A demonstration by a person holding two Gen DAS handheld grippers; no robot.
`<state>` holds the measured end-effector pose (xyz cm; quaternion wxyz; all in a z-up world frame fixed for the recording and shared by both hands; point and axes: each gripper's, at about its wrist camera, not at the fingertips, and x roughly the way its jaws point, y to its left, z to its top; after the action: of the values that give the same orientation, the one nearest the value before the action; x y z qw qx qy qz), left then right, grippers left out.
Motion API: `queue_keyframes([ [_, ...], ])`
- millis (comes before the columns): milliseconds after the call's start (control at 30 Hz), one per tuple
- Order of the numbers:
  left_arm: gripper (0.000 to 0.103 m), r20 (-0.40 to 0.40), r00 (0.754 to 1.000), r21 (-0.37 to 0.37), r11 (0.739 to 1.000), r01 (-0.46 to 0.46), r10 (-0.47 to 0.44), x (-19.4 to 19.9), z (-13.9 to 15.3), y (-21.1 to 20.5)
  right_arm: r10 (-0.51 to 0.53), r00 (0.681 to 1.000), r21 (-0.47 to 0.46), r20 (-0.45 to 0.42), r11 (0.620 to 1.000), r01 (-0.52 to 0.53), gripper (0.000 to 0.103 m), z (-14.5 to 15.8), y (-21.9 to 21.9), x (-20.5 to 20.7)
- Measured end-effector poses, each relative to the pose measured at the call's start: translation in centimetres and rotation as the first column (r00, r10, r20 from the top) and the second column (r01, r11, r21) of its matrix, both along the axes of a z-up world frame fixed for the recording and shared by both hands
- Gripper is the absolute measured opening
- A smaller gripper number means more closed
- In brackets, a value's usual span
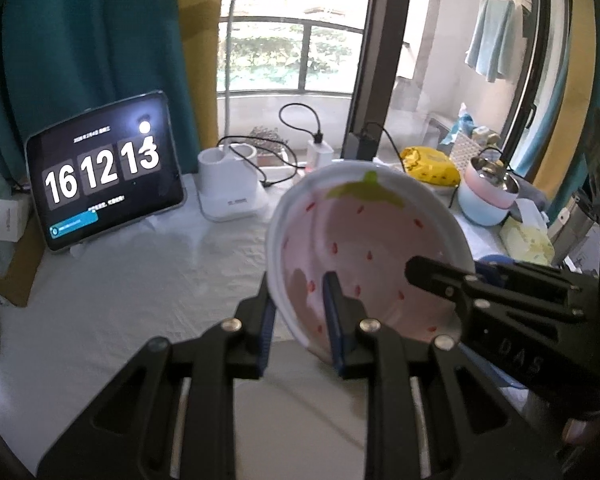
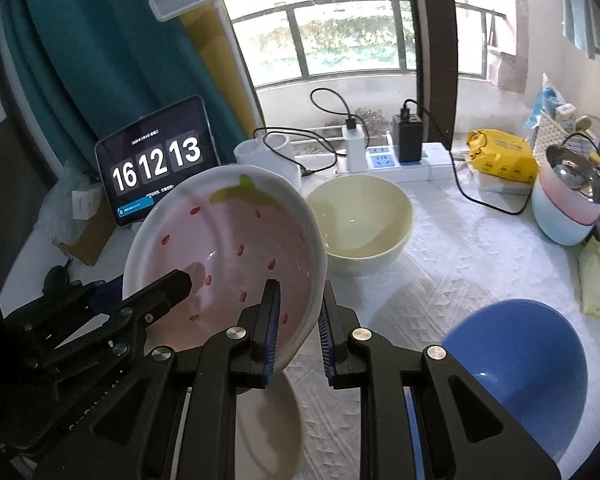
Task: Organize plates and bowls
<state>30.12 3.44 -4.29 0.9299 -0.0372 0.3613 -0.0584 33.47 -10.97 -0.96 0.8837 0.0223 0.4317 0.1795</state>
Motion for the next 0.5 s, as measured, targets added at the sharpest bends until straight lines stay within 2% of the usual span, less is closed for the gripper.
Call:
queue_keyframes([
  [500,0.024,0.009,0.999,0.006,0.999,0.043,-0.043,-0.7,0.8,-3.8,-0.050,0.998,0.012,0.027,0.999,0.050,0.020,1.0,-3.8,-1.4],
])
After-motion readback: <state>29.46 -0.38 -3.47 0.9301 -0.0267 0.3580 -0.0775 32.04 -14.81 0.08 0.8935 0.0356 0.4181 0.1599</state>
